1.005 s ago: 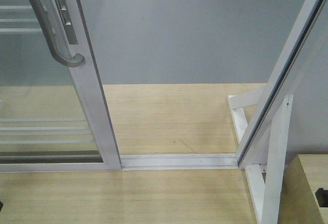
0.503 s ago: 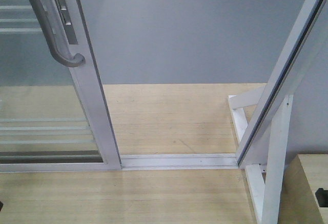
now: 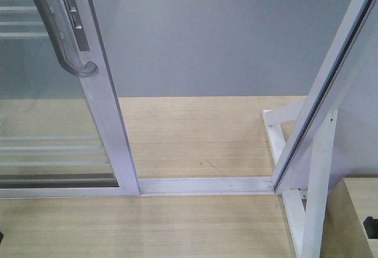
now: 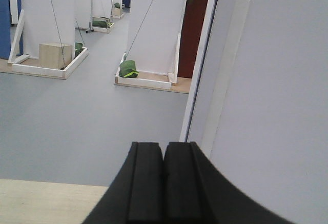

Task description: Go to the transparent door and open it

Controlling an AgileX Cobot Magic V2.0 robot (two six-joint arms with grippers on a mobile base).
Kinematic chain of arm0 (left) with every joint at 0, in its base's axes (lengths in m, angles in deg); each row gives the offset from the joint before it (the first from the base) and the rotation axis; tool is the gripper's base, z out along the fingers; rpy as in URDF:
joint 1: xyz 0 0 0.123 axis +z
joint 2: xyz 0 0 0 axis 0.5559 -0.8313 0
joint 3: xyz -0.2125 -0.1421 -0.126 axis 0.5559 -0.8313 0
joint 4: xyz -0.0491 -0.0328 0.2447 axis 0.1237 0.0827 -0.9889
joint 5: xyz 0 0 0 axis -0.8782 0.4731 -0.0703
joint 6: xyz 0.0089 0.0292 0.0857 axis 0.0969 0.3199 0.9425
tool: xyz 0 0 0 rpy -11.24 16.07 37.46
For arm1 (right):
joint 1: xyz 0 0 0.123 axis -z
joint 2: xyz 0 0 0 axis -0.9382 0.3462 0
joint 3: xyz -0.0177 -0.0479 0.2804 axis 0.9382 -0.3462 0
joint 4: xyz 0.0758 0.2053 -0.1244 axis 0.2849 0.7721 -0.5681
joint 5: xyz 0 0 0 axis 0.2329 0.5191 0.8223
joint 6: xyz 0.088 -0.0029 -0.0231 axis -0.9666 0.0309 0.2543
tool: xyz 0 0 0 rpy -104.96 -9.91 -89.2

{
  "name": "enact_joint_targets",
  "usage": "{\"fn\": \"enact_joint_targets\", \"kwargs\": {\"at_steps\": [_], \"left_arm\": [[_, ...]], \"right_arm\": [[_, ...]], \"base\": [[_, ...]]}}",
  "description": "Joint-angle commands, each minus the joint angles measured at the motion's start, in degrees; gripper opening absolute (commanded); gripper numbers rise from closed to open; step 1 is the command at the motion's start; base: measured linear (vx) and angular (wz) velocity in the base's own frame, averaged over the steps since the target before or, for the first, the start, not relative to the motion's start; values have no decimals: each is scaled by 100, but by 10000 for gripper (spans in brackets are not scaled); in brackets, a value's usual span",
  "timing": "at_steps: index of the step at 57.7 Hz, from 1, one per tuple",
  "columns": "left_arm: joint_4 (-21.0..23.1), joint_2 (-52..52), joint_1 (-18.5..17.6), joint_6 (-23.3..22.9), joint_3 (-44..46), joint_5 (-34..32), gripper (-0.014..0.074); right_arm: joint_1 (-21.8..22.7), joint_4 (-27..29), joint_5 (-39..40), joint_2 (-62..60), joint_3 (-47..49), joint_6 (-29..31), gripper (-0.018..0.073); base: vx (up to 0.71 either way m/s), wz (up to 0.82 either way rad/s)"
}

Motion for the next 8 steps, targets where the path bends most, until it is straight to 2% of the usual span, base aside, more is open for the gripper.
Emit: {"fn": "enact_joint_targets", "kwargs": {"at_steps": [1,8], "left_arm": [[14,17,-9,-5,-181,-461,-6],[14,17,-9,-5,-181,-461,-6]], "right_arm": [[22,-6,466,-83,-79,36,-5],[22,-6,466,-83,-79,36,-5]], "base": [[0,0],[0,0]]}}
